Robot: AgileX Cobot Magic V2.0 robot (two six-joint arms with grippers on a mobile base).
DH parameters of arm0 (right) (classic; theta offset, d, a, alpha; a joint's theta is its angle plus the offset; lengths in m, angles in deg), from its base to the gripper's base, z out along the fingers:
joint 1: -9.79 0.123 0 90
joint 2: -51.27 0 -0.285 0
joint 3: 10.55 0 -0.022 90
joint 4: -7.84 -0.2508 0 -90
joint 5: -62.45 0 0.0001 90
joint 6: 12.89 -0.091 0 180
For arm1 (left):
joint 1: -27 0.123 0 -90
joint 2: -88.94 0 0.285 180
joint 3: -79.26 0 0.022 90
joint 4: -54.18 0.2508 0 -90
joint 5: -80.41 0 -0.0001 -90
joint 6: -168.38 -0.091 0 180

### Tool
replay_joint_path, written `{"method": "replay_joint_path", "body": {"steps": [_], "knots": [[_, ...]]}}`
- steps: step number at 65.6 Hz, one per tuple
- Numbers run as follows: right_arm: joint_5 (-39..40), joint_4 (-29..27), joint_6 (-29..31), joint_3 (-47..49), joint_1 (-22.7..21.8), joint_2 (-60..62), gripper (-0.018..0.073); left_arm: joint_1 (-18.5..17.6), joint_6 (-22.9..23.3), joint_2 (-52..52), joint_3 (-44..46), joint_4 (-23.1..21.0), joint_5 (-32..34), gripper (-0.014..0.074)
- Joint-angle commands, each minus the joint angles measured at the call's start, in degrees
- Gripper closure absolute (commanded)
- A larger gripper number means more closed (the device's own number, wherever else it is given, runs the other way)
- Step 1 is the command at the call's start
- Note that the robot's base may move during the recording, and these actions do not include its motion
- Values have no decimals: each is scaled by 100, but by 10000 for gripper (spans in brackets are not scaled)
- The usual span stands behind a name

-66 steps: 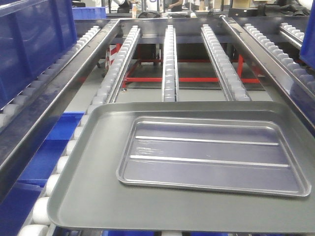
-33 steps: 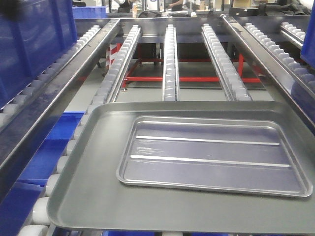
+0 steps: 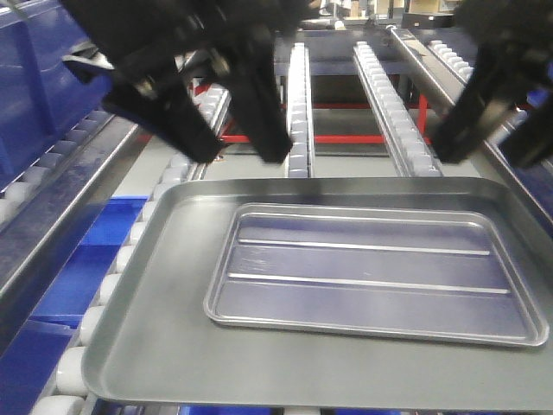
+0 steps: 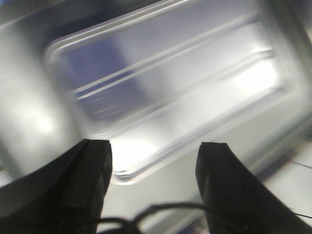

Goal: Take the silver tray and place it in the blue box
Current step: 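Lower both grippers onto opposite short edges of the silver tray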

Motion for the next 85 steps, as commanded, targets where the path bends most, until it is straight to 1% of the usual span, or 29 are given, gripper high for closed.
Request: {"method": "replay_joint_path", "body": {"steps": [1, 2, 4, 6, 8, 12, 17, 20, 24, 31, 42, 47, 56, 72, 85], "knots": [[-70, 283, -460, 402, -233, -144, 81, -32, 986, 115, 522, 897, -246, 293], [-130, 366, -554, 438, -269, -178, 81, -32, 1223, 162, 577, 1051, -305, 293], [-244, 563, -817, 508, -301, -267, 81, -32, 1500, 254, 708, 1412, -450, 293], [-385, 849, -1061, 573, -310, -334, 81, -32, 1771, 364, 837, 1662, -571, 293], [-515, 1149, -1400, 655, -310, -410, 81, -32, 1934, 468, 937, 1763, -629, 293], [-669, 1509, -2034, 768, -304, -542, 81, -32, 2104, 631, 1139, 1777, -652, 293], [-686, 1826, -2551, 800, -232, -665, 81, -32, 2233, 813, 1301, 1766, -690, 293], [-659, 1967, -2784, 800, -176, -743, 81, -32, 2348, 914, 1345, 1766, -701, 293], [-655, 2002, -2968, 800, -91, -870, 81, -32, 2430, 1011, 1360, 1752, -700, 293], [-647, 2002, -2985, 800, -5, -1113, 83, -32, 2460, 1127, 1360, 1729, -726, 293], [-522, 2002, -3001, 800, -24, -1568, 83, -32, 2485, 1271, 1360, 1729, -691, 293], [-447, 2002, -3003, 800, -24, -1759, 83, -32, 2593, 1369, 1360, 1729, -678, 293], [-302, 2002, -3003, 800, -24, -2043, 83, -32, 2593, 1574, 1360, 1723, -678, 293], [-106, 2037, -3003, 800, -24, -2300, 83, -32, 2593, 1697, 1360, 1676, -433, 293], [-48, 2055, -3003, 800, -158, -2300, 83, -32, 2593, 1741, 1360, 1641, -296, 293]]}}
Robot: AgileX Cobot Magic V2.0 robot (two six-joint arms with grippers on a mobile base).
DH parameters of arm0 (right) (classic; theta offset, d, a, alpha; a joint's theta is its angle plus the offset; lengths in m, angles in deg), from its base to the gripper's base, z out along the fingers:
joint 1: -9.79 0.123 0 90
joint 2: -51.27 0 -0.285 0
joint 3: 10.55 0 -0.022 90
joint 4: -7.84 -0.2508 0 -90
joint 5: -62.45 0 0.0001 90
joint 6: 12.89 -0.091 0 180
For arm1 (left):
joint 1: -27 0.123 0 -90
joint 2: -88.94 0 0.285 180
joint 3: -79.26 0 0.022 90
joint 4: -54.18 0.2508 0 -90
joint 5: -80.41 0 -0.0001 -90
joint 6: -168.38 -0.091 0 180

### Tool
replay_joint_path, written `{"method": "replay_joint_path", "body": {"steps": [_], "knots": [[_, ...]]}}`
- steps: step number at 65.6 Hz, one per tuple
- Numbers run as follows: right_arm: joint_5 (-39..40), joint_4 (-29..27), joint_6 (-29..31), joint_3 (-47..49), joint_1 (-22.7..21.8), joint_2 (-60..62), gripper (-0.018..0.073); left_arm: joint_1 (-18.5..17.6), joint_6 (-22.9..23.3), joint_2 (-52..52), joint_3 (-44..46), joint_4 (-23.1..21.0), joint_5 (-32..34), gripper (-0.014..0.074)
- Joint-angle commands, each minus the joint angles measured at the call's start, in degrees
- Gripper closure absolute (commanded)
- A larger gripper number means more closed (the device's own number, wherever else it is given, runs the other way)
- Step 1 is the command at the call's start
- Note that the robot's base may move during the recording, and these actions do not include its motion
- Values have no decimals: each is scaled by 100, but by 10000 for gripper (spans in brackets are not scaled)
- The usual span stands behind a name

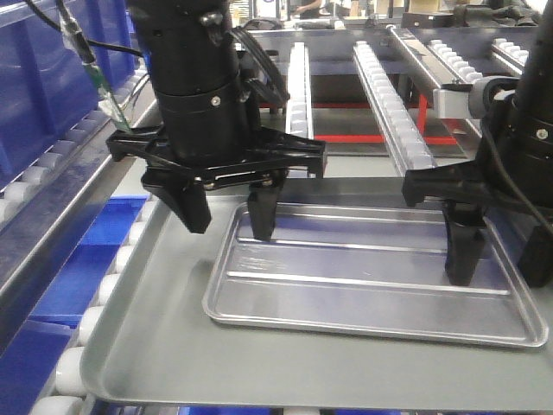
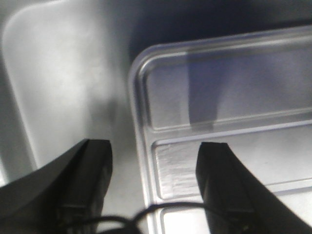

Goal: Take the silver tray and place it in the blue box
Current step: 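Lower both grippers onto opposite short edges of the silver tray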

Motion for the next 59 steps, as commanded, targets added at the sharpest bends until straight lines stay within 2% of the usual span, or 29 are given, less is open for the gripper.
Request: {"method": "replay_joint_path", "body": {"steps": [1, 33, 45, 52, 59], "knots": [[192, 124, 6, 166, -116, 201, 83, -32, 57, -257, 185, -5, 201, 293], [364, 124, 6, 166, -151, 201, 86, -12, 57, 32, 185, -192, 201, 293], [403, 124, 6, 166, -151, 184, 204, -12, 97, 32, 185, -239, 189, 297], [384, 124, 6, 160, -151, 182, 277, -12, 97, 32, 185, -374, 178, 362], [366, 124, 12, 160, -151, 182, 328, -12, 97, 32, 185, -400, 142, 489]]}}
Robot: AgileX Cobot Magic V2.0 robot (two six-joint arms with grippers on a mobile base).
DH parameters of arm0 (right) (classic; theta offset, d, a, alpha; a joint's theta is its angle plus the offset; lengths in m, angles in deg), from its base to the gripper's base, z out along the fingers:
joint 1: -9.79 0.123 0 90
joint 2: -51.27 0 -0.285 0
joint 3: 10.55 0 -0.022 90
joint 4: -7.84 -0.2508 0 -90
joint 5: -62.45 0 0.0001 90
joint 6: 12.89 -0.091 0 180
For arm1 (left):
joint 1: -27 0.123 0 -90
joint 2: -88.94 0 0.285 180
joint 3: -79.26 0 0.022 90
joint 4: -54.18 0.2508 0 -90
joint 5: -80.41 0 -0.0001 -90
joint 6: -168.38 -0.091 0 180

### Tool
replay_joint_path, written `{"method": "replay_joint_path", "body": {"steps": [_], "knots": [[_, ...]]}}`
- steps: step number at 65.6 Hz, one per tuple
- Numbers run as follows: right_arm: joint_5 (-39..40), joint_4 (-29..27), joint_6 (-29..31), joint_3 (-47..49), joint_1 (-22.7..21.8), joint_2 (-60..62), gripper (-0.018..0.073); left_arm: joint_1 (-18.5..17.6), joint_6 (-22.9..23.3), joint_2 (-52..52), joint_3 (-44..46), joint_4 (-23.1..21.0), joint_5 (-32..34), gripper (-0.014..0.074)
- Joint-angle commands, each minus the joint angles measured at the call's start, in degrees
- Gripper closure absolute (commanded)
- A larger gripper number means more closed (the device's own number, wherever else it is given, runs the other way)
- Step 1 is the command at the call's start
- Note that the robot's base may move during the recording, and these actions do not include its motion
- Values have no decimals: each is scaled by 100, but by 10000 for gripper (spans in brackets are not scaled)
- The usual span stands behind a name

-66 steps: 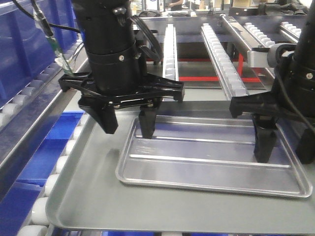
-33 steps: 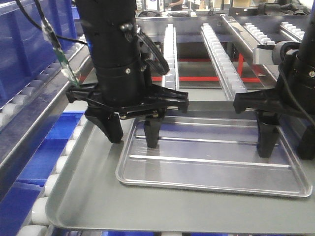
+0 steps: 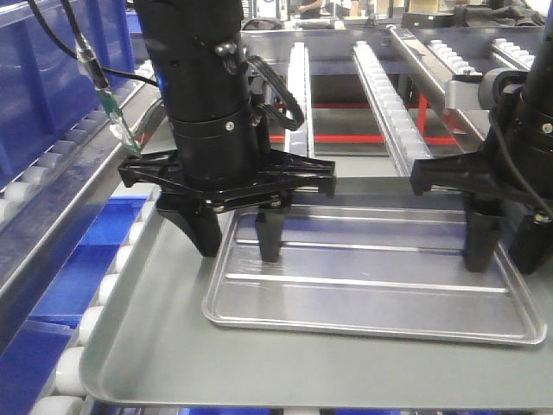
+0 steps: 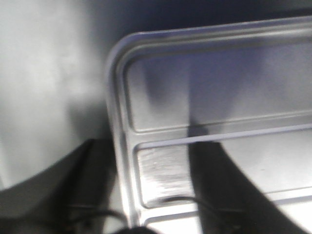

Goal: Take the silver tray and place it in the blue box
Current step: 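Lower both grippers onto opposite short edges of the silver tray, then close both grippers on the silver tray's rims, then lift the silver tray up off the grey tray with both grippers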

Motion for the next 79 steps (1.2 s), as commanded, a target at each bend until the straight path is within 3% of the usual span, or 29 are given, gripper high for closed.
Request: {"method": "replay_joint_path", "body": {"steps": [1, 6, 9, 13, 31, 45, 79], "knots": [[156, 53, 16, 152, -16, 182, 339, -12, 59, -241, 155, -85, 96, 511], [156, 53, 33, 152, -16, 182, 425, -12, 59, -241, 155, -73, 55, 634], [177, 53, 35, 152, -16, 182, 521, -12, 59, -241, 155, -49, 42, 716], [208, 53, 35, 152, -16, 182, 494, -12, 59, -241, 155, -49, 42, 685], [-164, 79, 35, 159, 11, 645, 503, -12, 59, -662, 155, -19, -208, 696], [-524, 230, 35, 285, 299, 1503, 503, -12, 59, -1456, 155, 304, -779, 696], [-1948, 567, 27, 1997, 1027, 2009, 503, -23, 205, -3045, 214, 459, -1689, 693]]}}
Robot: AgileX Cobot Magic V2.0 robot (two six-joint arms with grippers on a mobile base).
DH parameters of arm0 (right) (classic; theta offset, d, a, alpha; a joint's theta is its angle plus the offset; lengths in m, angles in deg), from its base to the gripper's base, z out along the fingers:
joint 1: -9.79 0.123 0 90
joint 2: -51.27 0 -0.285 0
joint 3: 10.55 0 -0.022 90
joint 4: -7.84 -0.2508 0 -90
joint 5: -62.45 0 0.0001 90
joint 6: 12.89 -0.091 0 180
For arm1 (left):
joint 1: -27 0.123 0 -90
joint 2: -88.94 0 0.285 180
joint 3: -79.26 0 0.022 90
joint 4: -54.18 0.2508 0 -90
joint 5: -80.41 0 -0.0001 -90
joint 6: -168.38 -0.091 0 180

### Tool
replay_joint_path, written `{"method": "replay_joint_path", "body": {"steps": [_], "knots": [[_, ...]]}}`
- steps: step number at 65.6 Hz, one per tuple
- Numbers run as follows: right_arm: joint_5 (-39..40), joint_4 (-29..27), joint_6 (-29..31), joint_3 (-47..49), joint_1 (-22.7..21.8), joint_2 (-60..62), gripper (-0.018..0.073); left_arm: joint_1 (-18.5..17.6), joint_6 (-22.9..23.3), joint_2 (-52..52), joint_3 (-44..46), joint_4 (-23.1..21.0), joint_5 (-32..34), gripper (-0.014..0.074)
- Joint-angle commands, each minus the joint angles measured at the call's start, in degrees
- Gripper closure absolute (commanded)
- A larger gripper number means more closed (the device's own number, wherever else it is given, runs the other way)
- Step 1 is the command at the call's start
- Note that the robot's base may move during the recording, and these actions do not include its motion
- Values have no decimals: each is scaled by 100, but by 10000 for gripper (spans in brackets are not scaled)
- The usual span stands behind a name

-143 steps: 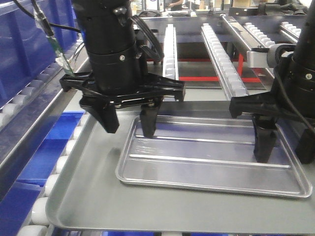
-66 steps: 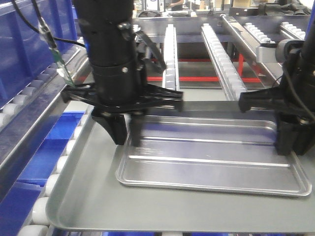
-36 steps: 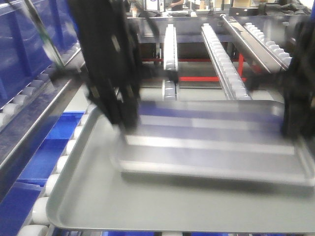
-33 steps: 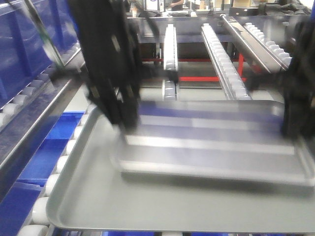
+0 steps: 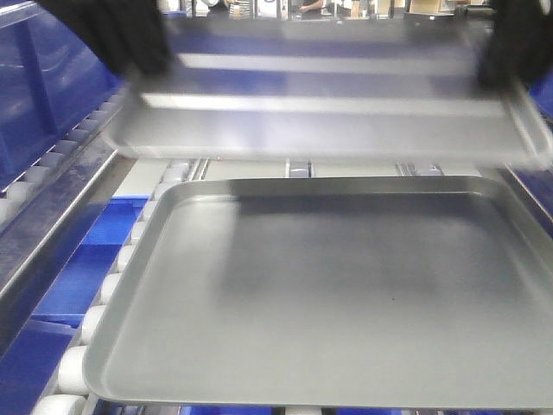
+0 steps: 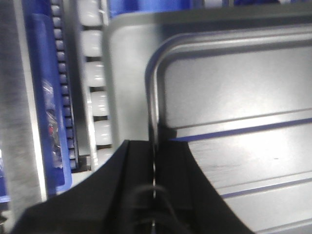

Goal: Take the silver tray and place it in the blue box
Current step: 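Lift the silver tray up off the grey tray with both grippers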

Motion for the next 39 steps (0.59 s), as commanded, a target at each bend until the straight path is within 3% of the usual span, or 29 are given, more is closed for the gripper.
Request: {"method": "replay_joint_path", "body": {"steps": [1, 15, 39], "knots": [[147, 282, 42, 435, 103, 201, 503, -54, -61, -354, 219, 100, -29, 693], [39, 286, 19, 449, 105, 201, 503, -170, -61, -366, 471, 361, -25, 693], [-11, 304, 19, 449, 105, 201, 503, -170, -61, -332, 471, 347, -102, 694]]}}
